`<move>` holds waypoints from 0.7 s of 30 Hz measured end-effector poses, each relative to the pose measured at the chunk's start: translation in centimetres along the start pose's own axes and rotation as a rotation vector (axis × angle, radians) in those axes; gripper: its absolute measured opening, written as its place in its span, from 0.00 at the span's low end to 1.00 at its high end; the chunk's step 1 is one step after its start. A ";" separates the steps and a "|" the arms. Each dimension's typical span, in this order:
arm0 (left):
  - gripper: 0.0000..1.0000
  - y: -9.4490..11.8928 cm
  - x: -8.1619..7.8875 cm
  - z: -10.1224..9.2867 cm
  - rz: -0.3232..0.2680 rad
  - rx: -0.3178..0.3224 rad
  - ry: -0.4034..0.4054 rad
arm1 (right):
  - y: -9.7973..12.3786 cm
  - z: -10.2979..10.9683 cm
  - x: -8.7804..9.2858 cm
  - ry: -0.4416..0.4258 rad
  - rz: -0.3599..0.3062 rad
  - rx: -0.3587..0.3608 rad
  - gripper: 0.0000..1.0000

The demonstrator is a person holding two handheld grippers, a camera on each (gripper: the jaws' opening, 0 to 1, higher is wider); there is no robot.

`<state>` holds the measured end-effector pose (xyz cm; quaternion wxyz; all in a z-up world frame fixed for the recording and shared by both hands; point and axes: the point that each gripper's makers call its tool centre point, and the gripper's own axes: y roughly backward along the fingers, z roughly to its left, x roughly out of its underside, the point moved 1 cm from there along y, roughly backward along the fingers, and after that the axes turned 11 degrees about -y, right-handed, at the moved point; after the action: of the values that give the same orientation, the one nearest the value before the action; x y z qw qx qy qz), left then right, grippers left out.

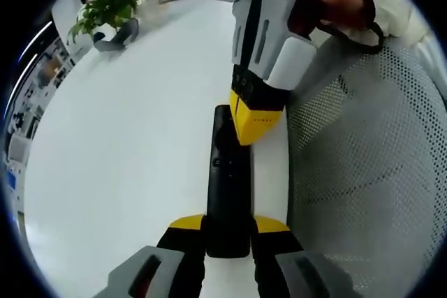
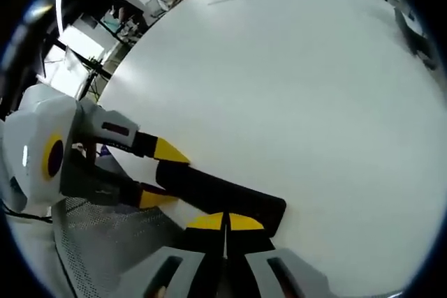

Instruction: Press the specified remote control buttons in sequence, fully releasing each button before pressing the next.

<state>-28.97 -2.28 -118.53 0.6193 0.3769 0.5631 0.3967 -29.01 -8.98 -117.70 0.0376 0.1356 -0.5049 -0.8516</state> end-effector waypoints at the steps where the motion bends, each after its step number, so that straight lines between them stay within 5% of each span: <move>1: 0.24 0.0 0.0 0.0 -0.001 0.000 0.001 | 0.0 0.0 0.0 0.004 -0.001 -0.002 0.00; 7: 0.24 0.0 0.0 0.0 -0.013 -0.004 0.004 | 0.2 -0.1 -0.1 -0.052 -0.005 -0.043 0.00; 21: 0.24 0.0 0.0 0.0 -0.016 -0.002 0.005 | 0.3 0.2 -1.2 0.033 -0.080 -0.009 0.00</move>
<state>-28.94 -2.29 -118.51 0.6213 0.3707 0.5672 0.3935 -27.89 -8.69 -117.14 0.0123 0.1695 -0.4946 -0.8524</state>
